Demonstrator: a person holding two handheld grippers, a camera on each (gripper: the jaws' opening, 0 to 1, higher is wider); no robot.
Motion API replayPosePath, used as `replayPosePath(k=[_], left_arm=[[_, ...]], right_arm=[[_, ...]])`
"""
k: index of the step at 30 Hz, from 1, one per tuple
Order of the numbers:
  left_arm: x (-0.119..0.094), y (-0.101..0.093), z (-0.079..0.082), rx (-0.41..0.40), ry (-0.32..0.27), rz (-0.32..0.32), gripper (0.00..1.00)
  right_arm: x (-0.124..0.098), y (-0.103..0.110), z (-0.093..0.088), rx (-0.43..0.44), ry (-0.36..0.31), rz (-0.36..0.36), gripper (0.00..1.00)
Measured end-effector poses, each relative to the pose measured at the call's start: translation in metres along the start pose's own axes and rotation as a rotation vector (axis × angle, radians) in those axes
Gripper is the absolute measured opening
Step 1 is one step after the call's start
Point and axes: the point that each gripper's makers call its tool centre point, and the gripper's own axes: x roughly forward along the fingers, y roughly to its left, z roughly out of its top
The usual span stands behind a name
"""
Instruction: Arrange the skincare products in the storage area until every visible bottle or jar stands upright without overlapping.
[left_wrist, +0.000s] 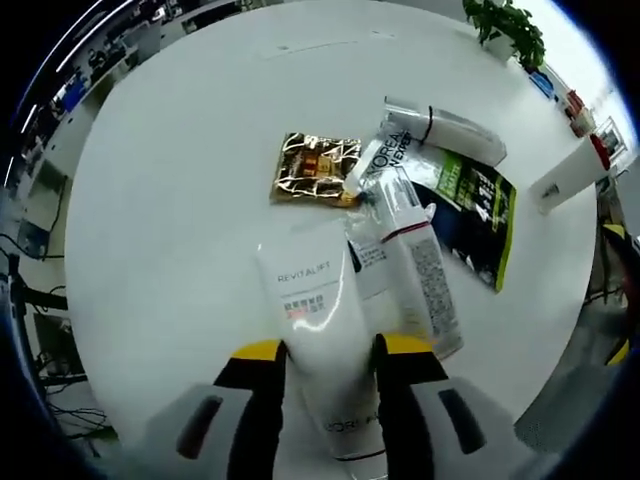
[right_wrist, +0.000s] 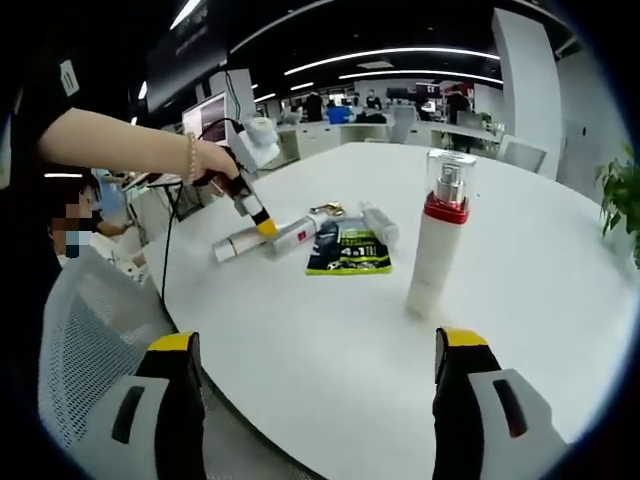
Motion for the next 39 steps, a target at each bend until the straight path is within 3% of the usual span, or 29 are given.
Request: replayPosePath(k=[8, 17, 27, 39], left_arm=[[-0.005, -0.001, -0.002, -0.01, -0.007, -0.004, 0.35], [-0.01, 0.003, 0.002, -0.058, -0.061, -0.031, 0.32], [-0.02, -0.002, 0.01, -0.064, -0.141, -0.065, 0.31], [-0.045, -0.017, 0.018, -0.053, -0.245, -0.091, 0.31]], right_arm=[[0.001, 0.0, 0.0, 0.0, 0.0, 0.0, 0.96], [0.0, -0.004, 0.003, 0.009, -0.023, -0.007, 0.95], [-0.001, 0.0, 0.005, -0.02, -0.03, -0.003, 0.94], [-0.001, 0.006, 0.007, -0.056, -0.031, 0.016, 0.91]])
